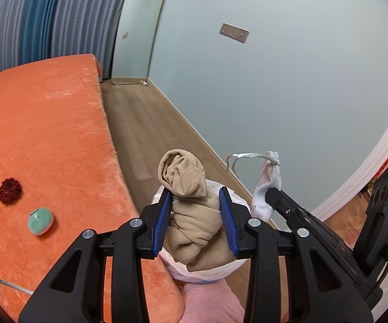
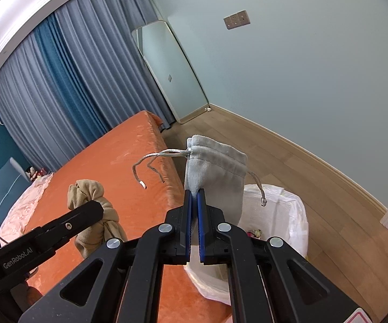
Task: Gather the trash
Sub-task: 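Carry sock and pouch over the wastebasket and open both tools to drop them, then move both open tools back over the red scrunchie and green slipper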
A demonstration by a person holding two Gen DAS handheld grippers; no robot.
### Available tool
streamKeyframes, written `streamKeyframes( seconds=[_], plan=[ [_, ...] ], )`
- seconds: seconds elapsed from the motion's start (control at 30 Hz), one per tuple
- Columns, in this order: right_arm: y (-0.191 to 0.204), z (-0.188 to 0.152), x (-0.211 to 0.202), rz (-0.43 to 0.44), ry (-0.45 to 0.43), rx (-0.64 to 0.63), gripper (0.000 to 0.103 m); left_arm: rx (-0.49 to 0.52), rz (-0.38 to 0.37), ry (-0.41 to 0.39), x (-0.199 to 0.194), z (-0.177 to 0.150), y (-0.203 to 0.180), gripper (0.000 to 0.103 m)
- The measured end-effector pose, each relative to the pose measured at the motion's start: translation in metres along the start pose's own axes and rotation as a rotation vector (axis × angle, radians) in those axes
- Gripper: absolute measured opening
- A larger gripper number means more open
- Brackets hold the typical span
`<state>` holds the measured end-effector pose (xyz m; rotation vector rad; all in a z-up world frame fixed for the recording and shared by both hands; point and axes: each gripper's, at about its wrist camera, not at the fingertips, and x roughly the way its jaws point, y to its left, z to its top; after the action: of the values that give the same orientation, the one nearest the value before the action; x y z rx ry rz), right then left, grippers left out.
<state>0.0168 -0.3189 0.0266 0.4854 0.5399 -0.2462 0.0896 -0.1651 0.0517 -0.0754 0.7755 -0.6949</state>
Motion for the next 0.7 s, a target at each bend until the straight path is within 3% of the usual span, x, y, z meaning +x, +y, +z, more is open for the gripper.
streamKeyframes(
  seconds=[0.23,0.33,0.4,0.43,0.47,0.7],
  plan=[
    [-0.012,-0.002,0.005,-0.019,0.008,0.017,0.004,0.016,-0.013,0.020,0.019,-0.001,-0.009,0.036],
    [-0.016,-0.004,0.006,-0.030,0.012,0.021,0.013,0.008,-0.031,0.019,0.025,-0.001,-0.009,0.039],
    [-0.017,-0.005,0.006,-0.046,0.015,0.024,0.022,0.013,-0.017,0.012,0.028,-0.001,-0.009,0.050],
    [-0.019,-0.005,0.006,-0.053,0.014,0.026,0.037,0.014,-0.006,0.007,0.029,-0.001,-0.008,0.052],
    [-0.019,-0.006,0.004,-0.055,0.005,0.029,0.045,0.012,0.001,0.005,0.029,-0.002,-0.007,0.052],
    [-0.009,-0.009,0.003,-0.047,0.007,-0.005,0.046,-0.017,0.036,-0.005,0.020,-0.003,0.009,0.053]
  ],
)
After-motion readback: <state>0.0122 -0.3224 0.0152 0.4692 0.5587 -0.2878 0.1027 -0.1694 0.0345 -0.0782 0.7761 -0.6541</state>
